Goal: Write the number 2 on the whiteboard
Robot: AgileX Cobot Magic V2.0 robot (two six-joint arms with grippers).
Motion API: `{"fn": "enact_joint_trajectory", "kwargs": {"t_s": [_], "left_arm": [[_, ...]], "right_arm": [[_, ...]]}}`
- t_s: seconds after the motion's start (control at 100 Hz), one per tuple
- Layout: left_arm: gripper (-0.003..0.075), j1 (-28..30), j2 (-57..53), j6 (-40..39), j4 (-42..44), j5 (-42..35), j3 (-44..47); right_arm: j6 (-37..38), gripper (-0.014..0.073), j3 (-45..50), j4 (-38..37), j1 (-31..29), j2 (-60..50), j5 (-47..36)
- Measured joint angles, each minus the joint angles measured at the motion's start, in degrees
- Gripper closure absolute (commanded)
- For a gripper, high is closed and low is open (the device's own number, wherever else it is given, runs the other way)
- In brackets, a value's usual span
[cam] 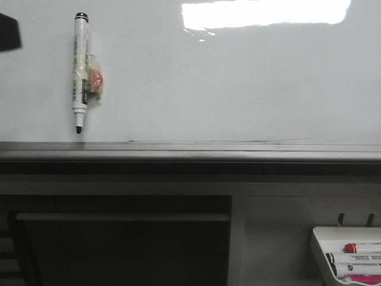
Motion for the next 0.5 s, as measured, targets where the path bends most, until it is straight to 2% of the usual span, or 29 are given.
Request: {"fn": "enact_joint_trajectory", "kwargs": {"t_s": [0.13, 0.33, 0.45, 0.5], "left_arm": [[0.0279, -3.1, 10.3, -1.4, -1.3, -5.3, -0.4], [0.0296, -4.8, 20.4, -5.8, -3.6, -10.1, -4.5], [0.0378, -4.9, 25.2, -6.0, -5.8, -11.2, -8.1], [0.0461, -4.9, 27.1, -6.1, -7.5, -11.3, -9.2]], "right_arm": [[0.0, 0.0644, 0.0, 0.0, 0.0, 0.0, 0.0], [0.0, 0.0644, 0.0, 0.0, 0.0, 0.0, 0.0], [0.0, 0.0644, 0.0, 0.0, 0.0, 0.0, -0.1], [0.0, 0.0644, 0.0, 0.0, 0.0, 0.0, -0.2]]}}
